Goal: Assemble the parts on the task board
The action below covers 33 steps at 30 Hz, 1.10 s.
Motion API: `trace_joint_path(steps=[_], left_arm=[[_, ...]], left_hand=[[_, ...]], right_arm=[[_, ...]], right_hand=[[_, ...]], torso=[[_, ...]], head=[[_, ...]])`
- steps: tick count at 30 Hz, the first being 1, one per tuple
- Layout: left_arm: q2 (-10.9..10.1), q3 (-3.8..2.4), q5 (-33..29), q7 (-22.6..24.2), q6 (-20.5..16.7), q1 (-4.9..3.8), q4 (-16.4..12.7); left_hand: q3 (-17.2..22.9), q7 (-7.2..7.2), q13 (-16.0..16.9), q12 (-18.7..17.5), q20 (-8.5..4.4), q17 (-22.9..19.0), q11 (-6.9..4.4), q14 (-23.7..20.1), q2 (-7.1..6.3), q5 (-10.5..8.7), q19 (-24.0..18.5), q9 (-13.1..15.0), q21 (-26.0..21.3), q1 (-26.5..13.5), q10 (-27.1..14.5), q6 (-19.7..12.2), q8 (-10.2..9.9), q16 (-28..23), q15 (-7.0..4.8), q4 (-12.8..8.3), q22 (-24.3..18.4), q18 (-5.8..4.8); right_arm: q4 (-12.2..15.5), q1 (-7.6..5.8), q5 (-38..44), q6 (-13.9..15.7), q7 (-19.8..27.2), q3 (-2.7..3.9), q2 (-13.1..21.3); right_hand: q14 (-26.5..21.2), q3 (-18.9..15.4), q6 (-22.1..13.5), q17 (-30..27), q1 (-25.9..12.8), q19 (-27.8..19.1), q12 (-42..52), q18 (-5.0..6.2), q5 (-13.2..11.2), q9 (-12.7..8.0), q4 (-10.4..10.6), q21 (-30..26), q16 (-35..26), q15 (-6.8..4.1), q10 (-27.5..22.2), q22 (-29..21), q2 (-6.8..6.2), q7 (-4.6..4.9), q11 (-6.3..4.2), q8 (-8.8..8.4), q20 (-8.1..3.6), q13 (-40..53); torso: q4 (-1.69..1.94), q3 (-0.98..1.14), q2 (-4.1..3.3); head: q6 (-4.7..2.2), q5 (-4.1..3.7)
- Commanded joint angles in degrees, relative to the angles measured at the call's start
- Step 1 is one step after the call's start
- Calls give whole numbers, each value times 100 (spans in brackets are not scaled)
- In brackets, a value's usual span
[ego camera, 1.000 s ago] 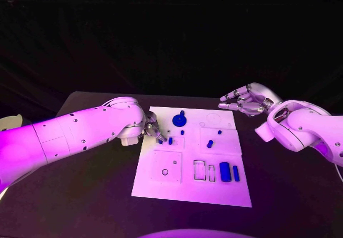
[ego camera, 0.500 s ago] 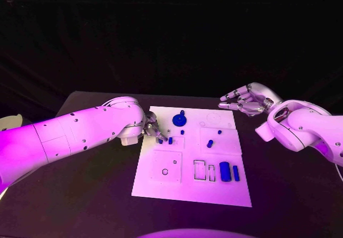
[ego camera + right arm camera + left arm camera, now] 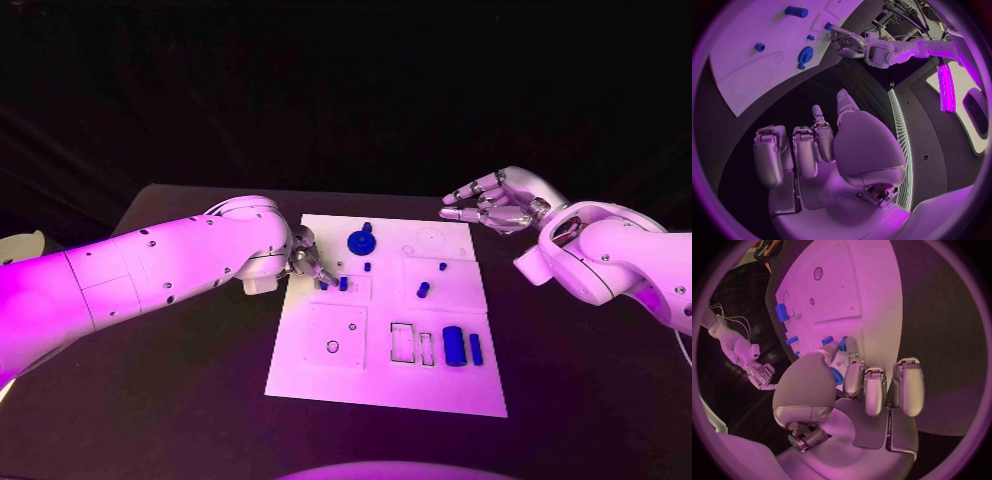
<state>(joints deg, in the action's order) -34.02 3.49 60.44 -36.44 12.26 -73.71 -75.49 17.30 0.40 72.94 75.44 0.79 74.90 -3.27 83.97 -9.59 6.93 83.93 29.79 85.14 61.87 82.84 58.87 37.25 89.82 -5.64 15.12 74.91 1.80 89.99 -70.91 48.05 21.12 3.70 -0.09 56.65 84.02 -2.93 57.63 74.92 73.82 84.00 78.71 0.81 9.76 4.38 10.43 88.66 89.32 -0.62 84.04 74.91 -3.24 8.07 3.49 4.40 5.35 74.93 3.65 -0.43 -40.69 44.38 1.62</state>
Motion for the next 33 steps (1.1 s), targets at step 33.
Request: trace_joint_path(steps=[33], left_arm=[[-413,-20,-2300,2951,-2417,24,-112]], left_hand=[[-1592,717,-3152,-3181,442,-1303,667,-860,523,52,-2170,-540,-4039,386,-2621,-1433,-486,-2240,507,166,-3039,827]], right_arm=[[-120,43,25,-194,79,-8,-81]], right_hand=[[560,-63,6,1359,14,415,-56,-1,66,7,2,-41,-36,-28,108,1200,53,3,-27,-16,-13,914]], torso=[[1,6,1]], head=[[-35,-29]])
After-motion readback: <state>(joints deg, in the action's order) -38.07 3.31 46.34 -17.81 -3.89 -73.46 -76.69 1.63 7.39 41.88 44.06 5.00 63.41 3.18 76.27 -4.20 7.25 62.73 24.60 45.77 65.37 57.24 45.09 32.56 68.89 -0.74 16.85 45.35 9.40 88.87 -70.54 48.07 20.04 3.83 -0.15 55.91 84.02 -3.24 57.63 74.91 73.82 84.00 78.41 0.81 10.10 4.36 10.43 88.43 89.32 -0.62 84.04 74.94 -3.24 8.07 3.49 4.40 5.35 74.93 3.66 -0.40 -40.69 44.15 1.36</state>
